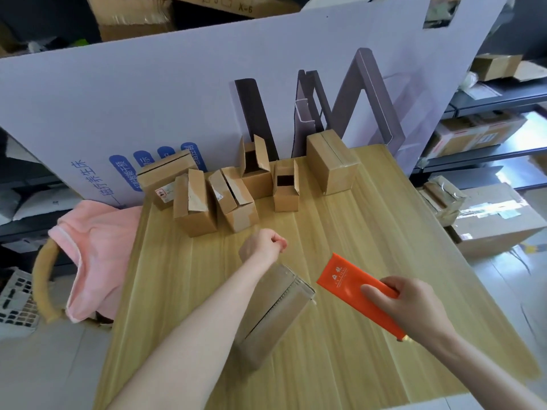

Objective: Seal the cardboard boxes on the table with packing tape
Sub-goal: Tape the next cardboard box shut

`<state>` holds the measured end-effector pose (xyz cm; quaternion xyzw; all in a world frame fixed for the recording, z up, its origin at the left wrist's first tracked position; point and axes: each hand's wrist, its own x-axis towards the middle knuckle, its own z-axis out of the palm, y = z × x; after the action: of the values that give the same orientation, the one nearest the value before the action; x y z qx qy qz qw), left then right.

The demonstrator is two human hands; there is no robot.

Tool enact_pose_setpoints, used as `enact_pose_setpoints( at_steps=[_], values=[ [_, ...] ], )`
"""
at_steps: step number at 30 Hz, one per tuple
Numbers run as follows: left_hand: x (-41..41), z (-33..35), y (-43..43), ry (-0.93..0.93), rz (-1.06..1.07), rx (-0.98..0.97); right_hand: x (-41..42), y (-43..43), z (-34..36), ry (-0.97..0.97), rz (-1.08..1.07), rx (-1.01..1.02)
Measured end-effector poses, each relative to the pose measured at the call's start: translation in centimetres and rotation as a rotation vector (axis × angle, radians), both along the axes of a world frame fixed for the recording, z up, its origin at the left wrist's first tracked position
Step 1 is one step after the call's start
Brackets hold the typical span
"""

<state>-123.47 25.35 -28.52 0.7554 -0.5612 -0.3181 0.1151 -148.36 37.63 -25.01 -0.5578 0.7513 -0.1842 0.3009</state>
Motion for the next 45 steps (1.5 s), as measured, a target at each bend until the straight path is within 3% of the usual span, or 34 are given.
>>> enact_pose_setpoints(
  at_steps=[6, 12, 21, 31, 34, 37, 45],
  values=[
    [1.7, -2.1, -0.6, -0.027, -0.079, 0.06, -1.5, 2.4, -2.7, 0.042, -0.042, 0.068],
    [1.5, -3.9, -0.7, -0.113, -0.049, 0.078, -0.6, 0.7, -4.6, 0.177, -0.009, 0.179],
    [2.1, -6.2, -0.6, -0.127, -0.018, 0.1, 0.6, -0.4, -7.3, 0.224, 0.004, 0.247],
    [2.9, -8.6, 0.3, -0.003, 0.072, 0.108, 2.6, -2.1, -8.0, 0.325, 0.048, 0.241],
    [3.2, -9.5, 1.8, 0.194, 0.04, 0.01, 2.7, -2.5, -8.0, 0.341, 0.059, 0.238],
    [3.1, -10.7, 3.9, 0.301, -0.075, 0.109, 3.1, -3.5, -7.7, 0.412, 0.095, 0.219],
    [1.5, -11.0, 5.8, 0.302, 0.188, 0.051, 5.1, -7.5, -5.2, 0.602, 0.258, 0.184]
  ],
)
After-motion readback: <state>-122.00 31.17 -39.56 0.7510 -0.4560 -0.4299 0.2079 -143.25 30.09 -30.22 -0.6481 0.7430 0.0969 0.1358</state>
